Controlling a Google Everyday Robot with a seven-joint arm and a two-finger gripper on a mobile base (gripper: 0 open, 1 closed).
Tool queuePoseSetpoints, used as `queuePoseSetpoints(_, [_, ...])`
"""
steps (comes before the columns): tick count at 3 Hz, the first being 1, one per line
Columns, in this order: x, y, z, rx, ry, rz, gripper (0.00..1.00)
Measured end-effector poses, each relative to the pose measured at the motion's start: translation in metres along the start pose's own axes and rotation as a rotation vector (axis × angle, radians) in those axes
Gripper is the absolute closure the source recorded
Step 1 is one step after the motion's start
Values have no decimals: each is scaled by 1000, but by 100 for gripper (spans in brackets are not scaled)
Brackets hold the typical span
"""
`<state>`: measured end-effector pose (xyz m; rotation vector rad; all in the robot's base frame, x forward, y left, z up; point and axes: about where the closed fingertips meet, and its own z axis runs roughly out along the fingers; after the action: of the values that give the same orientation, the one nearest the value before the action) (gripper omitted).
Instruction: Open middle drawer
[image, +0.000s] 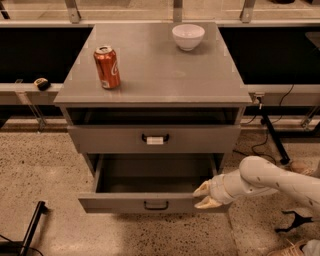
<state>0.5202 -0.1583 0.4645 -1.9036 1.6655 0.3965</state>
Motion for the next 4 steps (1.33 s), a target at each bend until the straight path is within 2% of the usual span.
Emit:
queuePoseSetpoints(1, [-15, -8, -10, 9, 8, -23, 62])
queuePoseSetpoints(2, [-21, -34, -9, 37, 17, -32, 68])
queuePoseSetpoints(3, [-14, -57, 4, 55, 19, -13, 87])
queuePoseSetpoints(4, [0, -60, 25, 51, 32, 11, 100])
